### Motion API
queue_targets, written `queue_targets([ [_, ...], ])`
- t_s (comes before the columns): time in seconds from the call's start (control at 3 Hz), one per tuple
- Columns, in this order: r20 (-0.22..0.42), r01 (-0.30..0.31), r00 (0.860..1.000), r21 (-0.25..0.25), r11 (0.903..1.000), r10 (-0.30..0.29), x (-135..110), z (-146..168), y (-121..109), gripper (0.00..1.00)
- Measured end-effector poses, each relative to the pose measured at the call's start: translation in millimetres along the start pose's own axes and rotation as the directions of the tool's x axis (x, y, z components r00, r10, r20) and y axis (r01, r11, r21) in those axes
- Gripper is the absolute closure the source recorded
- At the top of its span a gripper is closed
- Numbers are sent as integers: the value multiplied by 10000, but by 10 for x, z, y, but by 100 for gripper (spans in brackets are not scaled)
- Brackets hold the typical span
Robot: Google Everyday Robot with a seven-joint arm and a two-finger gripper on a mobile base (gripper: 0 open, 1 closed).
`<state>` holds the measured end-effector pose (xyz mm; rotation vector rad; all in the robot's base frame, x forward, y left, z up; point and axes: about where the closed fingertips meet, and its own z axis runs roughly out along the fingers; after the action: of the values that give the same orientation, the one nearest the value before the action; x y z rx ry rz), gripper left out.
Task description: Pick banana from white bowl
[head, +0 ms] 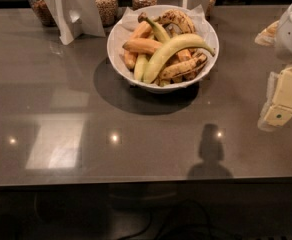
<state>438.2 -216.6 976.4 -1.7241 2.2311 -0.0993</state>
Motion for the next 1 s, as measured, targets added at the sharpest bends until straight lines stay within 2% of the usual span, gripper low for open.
queue_targets([
  [0.33,0,0,10000,0,10000,0,0,0,0,0],
  [0.67,140,121,9998,297,9995,-125,-34,-23,-18,0],
  [1.0,833,505,9948,865,9950,-577,-125,-10,-64,0],
])
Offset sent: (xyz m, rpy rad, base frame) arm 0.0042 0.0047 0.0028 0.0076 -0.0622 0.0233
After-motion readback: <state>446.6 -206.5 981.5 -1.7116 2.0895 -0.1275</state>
